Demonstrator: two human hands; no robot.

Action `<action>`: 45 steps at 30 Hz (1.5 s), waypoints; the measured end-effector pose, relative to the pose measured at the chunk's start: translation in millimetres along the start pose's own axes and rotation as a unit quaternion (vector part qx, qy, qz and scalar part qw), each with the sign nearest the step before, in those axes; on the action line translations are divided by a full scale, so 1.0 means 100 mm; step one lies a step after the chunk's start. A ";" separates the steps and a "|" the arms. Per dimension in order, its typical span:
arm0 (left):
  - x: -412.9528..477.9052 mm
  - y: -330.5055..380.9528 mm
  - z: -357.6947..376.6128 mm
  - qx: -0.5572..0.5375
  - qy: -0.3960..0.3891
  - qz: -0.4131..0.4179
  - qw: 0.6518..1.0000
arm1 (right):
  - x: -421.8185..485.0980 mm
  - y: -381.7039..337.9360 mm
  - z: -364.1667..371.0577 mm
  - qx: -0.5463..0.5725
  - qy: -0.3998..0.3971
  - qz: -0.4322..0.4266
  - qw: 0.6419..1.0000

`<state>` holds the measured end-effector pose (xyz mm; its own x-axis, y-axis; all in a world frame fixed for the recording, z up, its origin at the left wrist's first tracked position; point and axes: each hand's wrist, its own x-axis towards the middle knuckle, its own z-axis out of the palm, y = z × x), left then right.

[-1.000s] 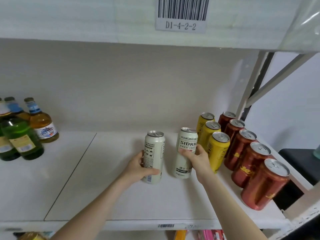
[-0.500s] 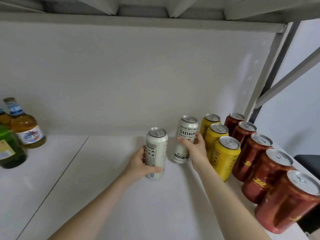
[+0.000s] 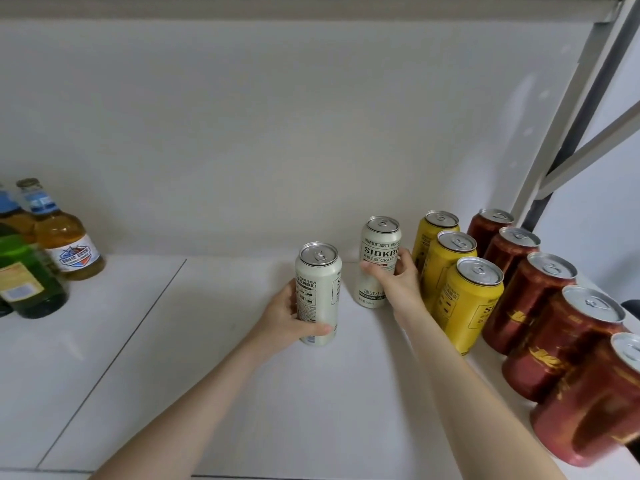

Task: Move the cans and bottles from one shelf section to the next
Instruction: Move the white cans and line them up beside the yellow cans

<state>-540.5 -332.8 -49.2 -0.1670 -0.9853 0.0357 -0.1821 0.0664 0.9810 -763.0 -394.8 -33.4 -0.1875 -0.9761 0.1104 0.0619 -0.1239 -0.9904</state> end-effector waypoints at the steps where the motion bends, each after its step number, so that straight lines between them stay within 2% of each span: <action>1: -0.01 -0.01 0.00 -0.001 0.004 -0.001 1.000 | 0.00 0.01 -0.01 -0.001 0.001 -0.001 1.000; 10: -0.08 -0.05 -0.04 -0.008 -0.001 -0.012 1.000 | -0.21 0.02 -0.03 -0.007 -0.006 0.024 1.000; 14: -0.14 -0.12 -0.12 0.008 -0.003 -0.020 1.000 | -0.50 0.07 -0.14 -0.046 0.026 0.050 0.997; 18: -0.17 -0.11 -0.10 0.008 0.000 -0.020 1.000 | -0.87 0.05 -0.23 -0.073 0.040 0.012 0.996; 20: -0.20 -0.09 -0.05 0.008 -0.003 -0.020 1.000 | -1.01 -0.01 -0.23 -0.074 0.020 -0.010 0.997; 25: -0.32 -0.09 0.15 0.012 -0.029 -0.014 0.999 | -1.25 -0.14 -0.16 -0.091 -0.088 -0.026 0.992; 29: -0.40 -0.07 0.31 0.003 -0.046 -0.018 0.999 | -1.34 -0.21 -0.18 -0.086 -0.115 -0.046 0.989; 45: -0.23 0.06 0.80 -0.032 -0.086 -0.008 0.996 | -1.30 -0.23 -0.53 -0.057 -0.059 -0.051 0.995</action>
<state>-614.9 -297.2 -58.8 -0.3302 -0.9439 -0.0069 -0.1238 0.0360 0.9917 -792.3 -255.7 -29.5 -0.0698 -0.9745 0.2133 -0.0644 -0.2089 -0.9758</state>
